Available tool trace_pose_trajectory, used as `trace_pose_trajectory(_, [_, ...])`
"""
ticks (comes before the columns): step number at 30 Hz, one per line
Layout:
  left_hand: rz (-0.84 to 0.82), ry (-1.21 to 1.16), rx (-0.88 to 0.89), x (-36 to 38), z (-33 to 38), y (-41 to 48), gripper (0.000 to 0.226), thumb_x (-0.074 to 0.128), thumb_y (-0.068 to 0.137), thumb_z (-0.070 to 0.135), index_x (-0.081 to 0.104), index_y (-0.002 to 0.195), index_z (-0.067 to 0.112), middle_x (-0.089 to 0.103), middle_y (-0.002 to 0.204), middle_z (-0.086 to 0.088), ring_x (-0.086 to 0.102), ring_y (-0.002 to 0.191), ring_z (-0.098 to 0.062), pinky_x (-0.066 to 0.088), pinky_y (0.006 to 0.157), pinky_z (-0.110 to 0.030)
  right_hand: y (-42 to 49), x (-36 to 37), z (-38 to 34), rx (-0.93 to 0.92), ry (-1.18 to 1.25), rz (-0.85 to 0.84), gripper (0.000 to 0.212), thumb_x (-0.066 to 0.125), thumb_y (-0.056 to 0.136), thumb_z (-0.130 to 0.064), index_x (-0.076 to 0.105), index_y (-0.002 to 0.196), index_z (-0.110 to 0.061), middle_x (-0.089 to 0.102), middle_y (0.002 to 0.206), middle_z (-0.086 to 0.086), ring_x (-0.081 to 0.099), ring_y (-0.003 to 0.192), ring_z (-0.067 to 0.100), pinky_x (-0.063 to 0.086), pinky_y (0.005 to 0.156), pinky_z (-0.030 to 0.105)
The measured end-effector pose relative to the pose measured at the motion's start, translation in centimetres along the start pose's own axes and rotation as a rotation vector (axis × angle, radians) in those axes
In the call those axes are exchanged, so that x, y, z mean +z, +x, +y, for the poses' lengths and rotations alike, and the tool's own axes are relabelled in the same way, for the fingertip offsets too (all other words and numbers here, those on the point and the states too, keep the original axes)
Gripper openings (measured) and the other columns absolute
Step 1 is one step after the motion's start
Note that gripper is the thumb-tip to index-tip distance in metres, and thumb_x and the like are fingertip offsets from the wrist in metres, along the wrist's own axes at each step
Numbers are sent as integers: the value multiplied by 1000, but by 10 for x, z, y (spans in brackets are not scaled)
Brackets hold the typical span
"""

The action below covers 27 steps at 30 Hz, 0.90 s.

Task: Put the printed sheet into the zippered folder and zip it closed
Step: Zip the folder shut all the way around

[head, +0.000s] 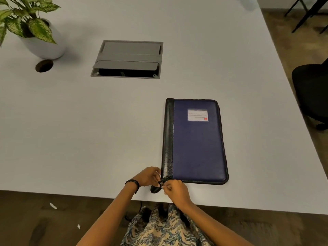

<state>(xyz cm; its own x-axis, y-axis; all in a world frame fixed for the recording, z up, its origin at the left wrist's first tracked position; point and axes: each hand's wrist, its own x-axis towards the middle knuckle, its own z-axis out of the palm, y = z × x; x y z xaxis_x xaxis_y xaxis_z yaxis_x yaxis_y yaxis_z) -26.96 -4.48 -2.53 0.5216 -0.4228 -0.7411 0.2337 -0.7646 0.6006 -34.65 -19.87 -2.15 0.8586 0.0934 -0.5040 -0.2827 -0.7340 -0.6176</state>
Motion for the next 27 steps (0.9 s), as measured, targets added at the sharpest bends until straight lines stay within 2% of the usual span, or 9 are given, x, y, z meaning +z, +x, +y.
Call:
trace_pose_trajectory(5, [4, -10, 1, 0, -2, 0, 45, 71, 77, -5, 51, 117, -2, 59, 80, 5, 58, 68, -1, 49, 64, -8, -2, 10, -5, 59, 105, 81, 22, 63, 82, -35, 70, 83, -14, 75, 70, 6, 67, 70, 17, 53, 68, 31])
trace_pose_trajectory(8, [10, -25, 4, 2, -4, 1, 46, 71, 76, -5, 52, 117, -1, 60, 78, 7, 58, 69, -1, 49, 65, -9, -1, 12, -4, 22, -30, 111, 24, 60, 83, -38, 68, 77, -15, 73, 69, 4, 65, 71, 19, 46, 60, 27])
trace_pose_trajectory(12, [17, -55, 10, 3, -7, 2, 45, 73, 75, -4, 53, 115, 2, 61, 74, 7, 59, 68, -3, 50, 72, -14, 2, 13, -3, -86, -284, 105, 25, 49, 88, -32, 64, 83, -12, 72, 81, 8, 66, 76, 26, 34, 57, 27])
trace_pose_trajectory(14, [17, -60, 19, 4, -6, 2, 41, 75, 75, 0, 54, 109, 8, 62, 73, 7, 59, 68, -4, 50, 74, -17, 1, 10, -4, -130, -435, 149, 19, 65, 76, -32, 64, 67, -15, 70, 63, 3, 66, 57, 18, 29, 47, 23])
trace_pose_trajectory(16, [27, -56, 33, 5, -6, 2, 38, 76, 75, 5, 52, 104, 12, 62, 72, 8, 59, 68, -5, 49, 74, -17, -3, 5, -12, -118, -552, 126, 33, 84, 46, -35, 56, 40, -18, 56, 35, -3, 51, 30, 6, 17, 35, 16])
trace_pose_trajectory(17, [38, -46, 39, 5, -7, 2, 37, 76, 75, 6, 52, 103, 13, 62, 71, 9, 58, 67, -4, 48, 73, -16, -2, 3, -16, -94, -574, 137, 38, 87, 37, -36, 53, 34, -18, 51, 29, -5, 45, 24, 4, 15, 31, 14])
trace_pose_trajectory(20, [73, 6, 48, 6, -7, 2, 37, 77, 75, 11, 56, 106, 8, 61, 70, 11, 56, 63, -1, 45, 67, -12, -2, 1, -14, -94, -627, 156, 40, 89, 33, -35, 52, 30, -20, 48, 26, -6, 42, 22, 3, 19, 26, 11])
trace_pose_trajectory(25, [115, 126, 70, 7, -7, 3, 41, 74, 78, 14, 55, 113, 7, 67, 86, -5, 56, 75, -12, 40, 64, -12, -3, -1, -19, -95, -655, 154, 44, 88, 28, -37, 48, 26, -18, 44, 23, -4, 39, 20, 4, 8, 36, 15])
trace_pose_trajectory(27, [121, 147, 74, 6, -8, 4, 40, 73, 79, 14, 56, 113, 8, 64, 80, 4, 56, 78, -13, 38, 64, -9, -2, -5, -24, -84, -636, 163, 50, 88, 25, -38, 43, 24, -19, 43, 23, -2, 38, 18, 5, 4, 36, 16])
